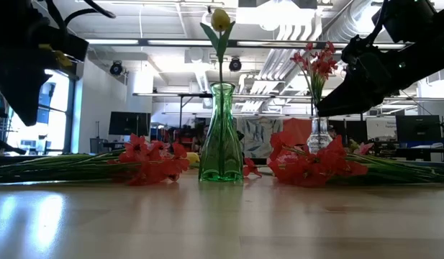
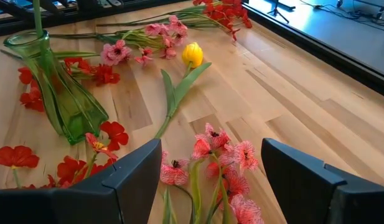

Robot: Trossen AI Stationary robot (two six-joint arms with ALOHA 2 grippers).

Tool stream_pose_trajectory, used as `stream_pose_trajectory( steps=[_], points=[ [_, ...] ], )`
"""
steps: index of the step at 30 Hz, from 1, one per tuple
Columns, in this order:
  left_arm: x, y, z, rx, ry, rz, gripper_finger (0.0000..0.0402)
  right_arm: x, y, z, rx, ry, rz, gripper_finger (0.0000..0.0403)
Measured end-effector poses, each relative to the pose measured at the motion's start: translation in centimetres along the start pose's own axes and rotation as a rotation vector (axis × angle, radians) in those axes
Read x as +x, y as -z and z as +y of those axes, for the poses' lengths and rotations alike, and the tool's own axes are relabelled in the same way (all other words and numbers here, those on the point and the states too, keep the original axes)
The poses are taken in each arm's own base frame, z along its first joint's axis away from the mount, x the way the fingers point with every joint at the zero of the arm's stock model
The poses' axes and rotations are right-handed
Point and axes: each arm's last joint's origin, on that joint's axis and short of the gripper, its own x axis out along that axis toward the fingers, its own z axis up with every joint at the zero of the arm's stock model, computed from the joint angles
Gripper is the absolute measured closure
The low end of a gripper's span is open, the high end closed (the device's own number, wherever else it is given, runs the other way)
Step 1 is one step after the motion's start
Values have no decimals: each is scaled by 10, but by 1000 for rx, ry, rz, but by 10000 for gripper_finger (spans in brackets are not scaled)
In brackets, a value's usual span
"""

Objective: Sort flowers into vase by color
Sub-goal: Put the left pink flowers into the green vase

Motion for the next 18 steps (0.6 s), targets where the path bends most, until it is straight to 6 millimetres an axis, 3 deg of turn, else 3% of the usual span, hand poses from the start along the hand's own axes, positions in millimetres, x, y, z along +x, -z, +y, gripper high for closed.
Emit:
stream_pose_trajectory(
  steps=[5,12,18],
  points=[
    [5,-1,3,-19,-24,16,291,0,0,0,0,-1,-1,133],
    [45,11,4,-37,38,88,291,0,0,0,1,-1,-3,133],
    [63,20,12,-35,6,123,291,0,-2,0,6,-5,-15,133]
  ],
)
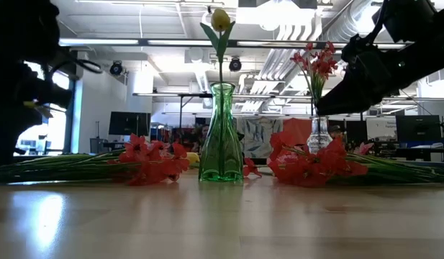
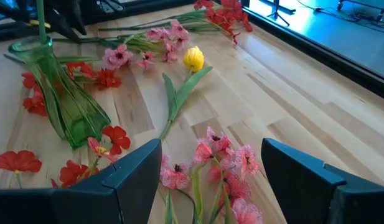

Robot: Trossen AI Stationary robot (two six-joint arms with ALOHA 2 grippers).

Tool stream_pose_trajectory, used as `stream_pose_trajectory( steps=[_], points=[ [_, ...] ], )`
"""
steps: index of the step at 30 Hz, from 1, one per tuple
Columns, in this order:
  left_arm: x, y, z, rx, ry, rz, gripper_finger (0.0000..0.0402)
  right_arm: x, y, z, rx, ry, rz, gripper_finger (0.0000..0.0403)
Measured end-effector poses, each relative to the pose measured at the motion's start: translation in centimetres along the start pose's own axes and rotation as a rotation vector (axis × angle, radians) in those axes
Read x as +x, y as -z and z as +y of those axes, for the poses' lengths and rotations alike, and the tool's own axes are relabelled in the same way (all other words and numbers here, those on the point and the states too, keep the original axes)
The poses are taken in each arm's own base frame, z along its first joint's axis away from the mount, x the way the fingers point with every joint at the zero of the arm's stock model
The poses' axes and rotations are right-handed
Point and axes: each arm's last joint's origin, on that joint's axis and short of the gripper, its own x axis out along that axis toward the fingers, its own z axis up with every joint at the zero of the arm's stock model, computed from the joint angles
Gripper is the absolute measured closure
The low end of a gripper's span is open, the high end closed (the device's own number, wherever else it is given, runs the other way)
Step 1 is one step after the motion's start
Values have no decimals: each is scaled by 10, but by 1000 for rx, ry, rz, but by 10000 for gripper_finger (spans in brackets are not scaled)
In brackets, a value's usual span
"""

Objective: Sort flowers into vase by color
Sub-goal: Put the left pink flowers into the green vase

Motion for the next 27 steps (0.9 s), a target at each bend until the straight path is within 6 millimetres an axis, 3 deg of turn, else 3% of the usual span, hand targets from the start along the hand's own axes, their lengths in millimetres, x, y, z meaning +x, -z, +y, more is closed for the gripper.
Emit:
stream_pose_trajectory(
  steps=[9,19,27],
  points=[
    [15,4,6,19,9,-15,296,0,-2,0,8,-4,-21,133],
    [15,4,2,16,43,-16,388,0,-2,0,-2,-3,-22,133],
    [15,3,2,-40,50,-26,397,0,-2,0,-3,-3,-21,133]
  ],
)
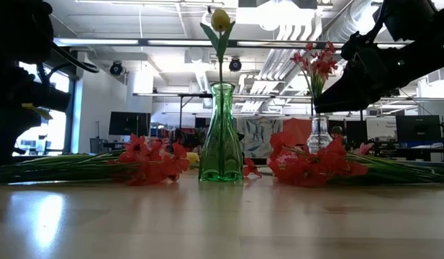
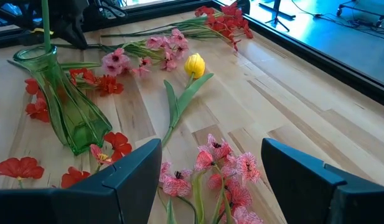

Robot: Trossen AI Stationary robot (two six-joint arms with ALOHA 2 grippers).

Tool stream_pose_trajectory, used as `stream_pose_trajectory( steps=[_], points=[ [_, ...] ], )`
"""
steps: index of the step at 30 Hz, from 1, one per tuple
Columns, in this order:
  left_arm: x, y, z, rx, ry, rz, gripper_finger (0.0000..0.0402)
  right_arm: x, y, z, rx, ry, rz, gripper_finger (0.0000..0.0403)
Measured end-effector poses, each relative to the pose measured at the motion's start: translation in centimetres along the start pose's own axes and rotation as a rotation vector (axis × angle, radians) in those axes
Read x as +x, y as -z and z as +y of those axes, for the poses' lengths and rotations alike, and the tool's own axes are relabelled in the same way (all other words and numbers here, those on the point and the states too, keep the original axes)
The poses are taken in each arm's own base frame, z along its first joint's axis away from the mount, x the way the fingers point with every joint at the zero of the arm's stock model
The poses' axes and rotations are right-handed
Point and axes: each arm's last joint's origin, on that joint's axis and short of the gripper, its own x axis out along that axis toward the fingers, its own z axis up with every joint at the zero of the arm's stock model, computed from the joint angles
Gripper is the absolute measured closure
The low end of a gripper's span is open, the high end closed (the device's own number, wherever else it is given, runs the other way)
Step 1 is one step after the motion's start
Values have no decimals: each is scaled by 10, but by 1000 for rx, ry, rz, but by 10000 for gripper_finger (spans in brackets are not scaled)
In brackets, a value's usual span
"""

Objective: Sort flowers into vase by color
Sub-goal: Put the left pink flowers into the green vase

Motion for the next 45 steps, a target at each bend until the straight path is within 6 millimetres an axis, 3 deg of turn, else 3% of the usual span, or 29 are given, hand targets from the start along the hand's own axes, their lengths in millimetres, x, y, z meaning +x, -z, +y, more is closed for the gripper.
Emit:
stream_pose_trajectory(
  steps=[4,15,22,25,29,34,39,42,45],
  points=[
    [-14,-4,2,-142,9,-21,401,0,0,0,0,0,0,133],
    [-81,-25,18,-185,251,-447,401,0,0,0,4,1,-1,133],
    [-133,-32,40,-233,390,-931,401,0,-1,0,8,-2,-14,133],
    [-155,-31,36,-178,429,-1104,401,0,-4,1,14,-7,-35,133],
    [-176,-33,11,5,521,-1194,401,0,-8,2,17,-14,-84,133],
    [-170,-37,-28,314,782,-1375,401,-1,-14,3,7,-24,-141,133],
    [-148,-55,-44,322,1130,-1643,401,-1,-14,3,4,-24,-140,133],
    [-131,-74,-51,354,1177,-1757,401,-1,-14,3,4,-24,-138,133],
    [-113,-99,-63,363,1152,-1759,401,-1,-14,3,4,-24,-138,133]
  ],
)
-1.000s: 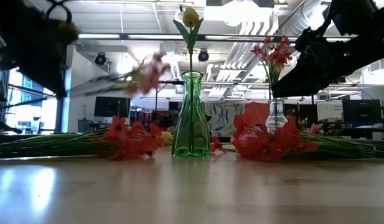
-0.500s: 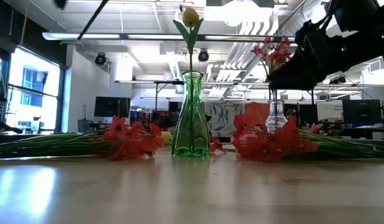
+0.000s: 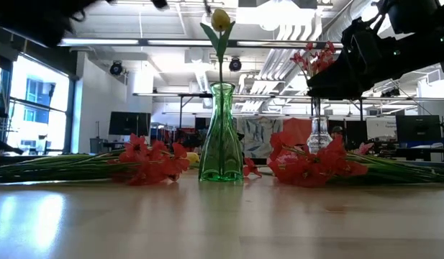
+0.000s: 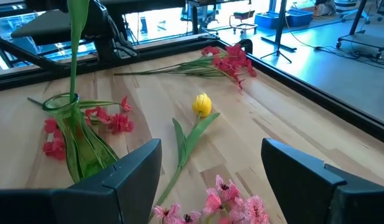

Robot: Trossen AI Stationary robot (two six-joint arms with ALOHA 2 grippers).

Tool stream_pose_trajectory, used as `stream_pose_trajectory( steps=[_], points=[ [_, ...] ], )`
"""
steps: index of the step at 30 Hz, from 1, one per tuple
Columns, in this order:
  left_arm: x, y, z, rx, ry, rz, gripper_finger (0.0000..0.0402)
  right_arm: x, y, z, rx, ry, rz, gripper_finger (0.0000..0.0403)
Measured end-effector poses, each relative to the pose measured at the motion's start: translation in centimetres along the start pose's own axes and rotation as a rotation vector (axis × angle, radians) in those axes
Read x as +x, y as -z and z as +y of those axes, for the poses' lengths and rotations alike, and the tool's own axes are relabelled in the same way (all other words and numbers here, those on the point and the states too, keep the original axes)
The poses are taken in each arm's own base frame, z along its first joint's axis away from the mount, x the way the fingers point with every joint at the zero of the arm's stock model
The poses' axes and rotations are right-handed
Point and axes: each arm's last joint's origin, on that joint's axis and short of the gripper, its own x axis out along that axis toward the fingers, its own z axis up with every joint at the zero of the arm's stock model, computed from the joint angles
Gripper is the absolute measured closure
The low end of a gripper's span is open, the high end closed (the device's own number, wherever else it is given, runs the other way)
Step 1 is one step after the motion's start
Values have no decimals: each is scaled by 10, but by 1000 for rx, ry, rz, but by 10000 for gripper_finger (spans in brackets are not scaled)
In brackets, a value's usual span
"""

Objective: Sort flowers into vase by color
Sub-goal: Put the left pink flowers into the green vase

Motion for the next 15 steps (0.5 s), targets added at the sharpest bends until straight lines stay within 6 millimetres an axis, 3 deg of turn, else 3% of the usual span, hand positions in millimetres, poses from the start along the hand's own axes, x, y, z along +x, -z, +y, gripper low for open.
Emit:
stream_pose_trajectory(
  steps=[6,15],
  points=[
    [17,26,21,36,-35,50,401,0,0,0,9,0,0,133],
    [16,39,17,126,-39,173,401,0,1,0,3,3,13,133]
  ],
)
